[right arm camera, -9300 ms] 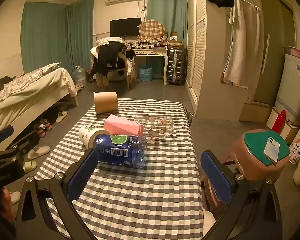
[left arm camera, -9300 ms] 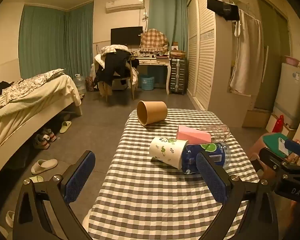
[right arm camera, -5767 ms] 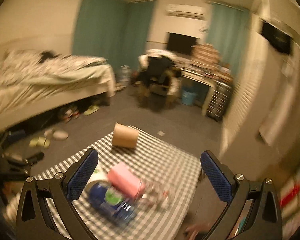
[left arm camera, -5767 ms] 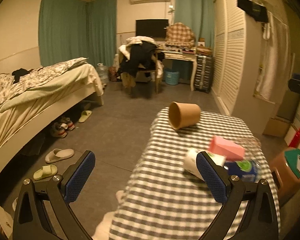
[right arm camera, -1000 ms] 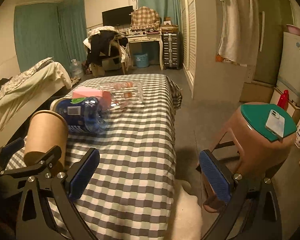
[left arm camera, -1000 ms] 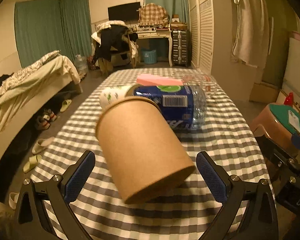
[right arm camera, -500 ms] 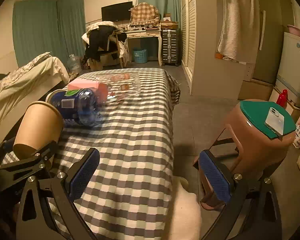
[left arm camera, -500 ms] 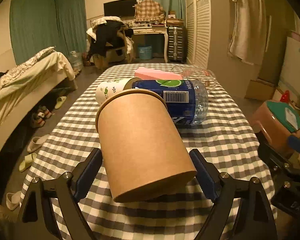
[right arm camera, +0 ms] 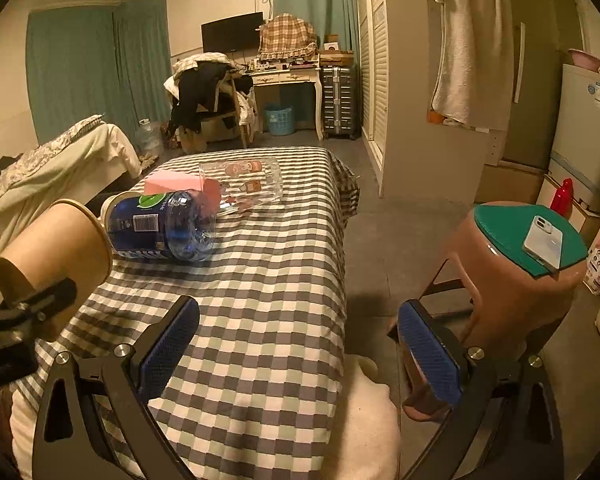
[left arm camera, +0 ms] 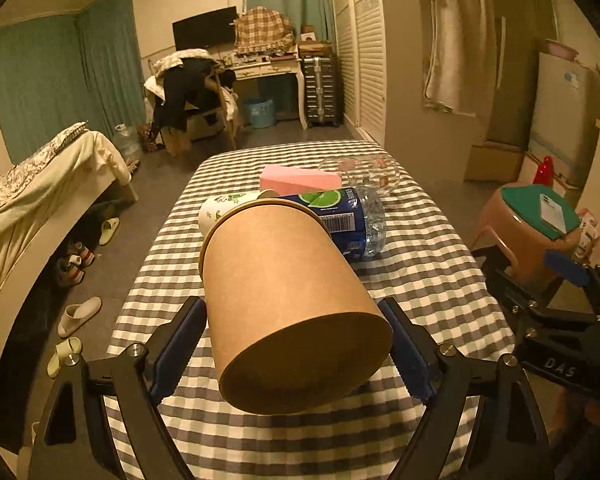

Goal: Flip cup upside down
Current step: 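Turn the tan cup opening up with the left gripper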

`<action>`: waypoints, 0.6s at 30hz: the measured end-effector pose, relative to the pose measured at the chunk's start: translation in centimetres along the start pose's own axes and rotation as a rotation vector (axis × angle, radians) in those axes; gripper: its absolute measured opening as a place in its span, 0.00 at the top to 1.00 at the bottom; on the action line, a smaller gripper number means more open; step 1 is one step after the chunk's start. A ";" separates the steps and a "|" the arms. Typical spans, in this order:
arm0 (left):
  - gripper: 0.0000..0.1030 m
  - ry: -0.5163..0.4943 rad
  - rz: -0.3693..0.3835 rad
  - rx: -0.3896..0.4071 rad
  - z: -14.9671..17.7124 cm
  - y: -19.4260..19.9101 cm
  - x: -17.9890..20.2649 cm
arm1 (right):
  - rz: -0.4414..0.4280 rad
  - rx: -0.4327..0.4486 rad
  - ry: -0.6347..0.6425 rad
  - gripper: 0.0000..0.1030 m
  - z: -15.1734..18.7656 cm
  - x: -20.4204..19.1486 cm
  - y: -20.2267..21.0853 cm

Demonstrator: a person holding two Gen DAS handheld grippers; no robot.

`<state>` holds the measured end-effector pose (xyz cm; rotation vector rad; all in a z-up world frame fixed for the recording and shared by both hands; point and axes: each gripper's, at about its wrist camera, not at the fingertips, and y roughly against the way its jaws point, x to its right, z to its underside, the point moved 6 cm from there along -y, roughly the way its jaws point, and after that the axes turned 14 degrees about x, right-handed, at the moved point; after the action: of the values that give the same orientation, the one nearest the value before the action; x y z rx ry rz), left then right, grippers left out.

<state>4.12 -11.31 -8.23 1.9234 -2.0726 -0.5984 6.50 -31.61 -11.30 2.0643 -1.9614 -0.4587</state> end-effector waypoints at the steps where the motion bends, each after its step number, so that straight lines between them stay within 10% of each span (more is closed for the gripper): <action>1: 0.14 -0.012 0.003 -0.005 -0.2 0.2 0.0 | -0.001 0.001 0.002 0.03 0.0 -0.1 0.1; 14: 0.17 -0.189 0.173 -0.325 2.4 3.3 -0.7 | -0.010 0.003 0.004 0.03 -0.1 -0.6 0.6; 18: 0.21 -0.236 0.164 -0.297 2.0 1.8 0.0 | -0.023 0.000 0.006 0.03 0.0 -1.1 0.3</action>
<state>1.61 -10.96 -9.12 1.5643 -2.1062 -1.0705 6.14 -30.50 -11.16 2.0877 -1.9361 -0.4564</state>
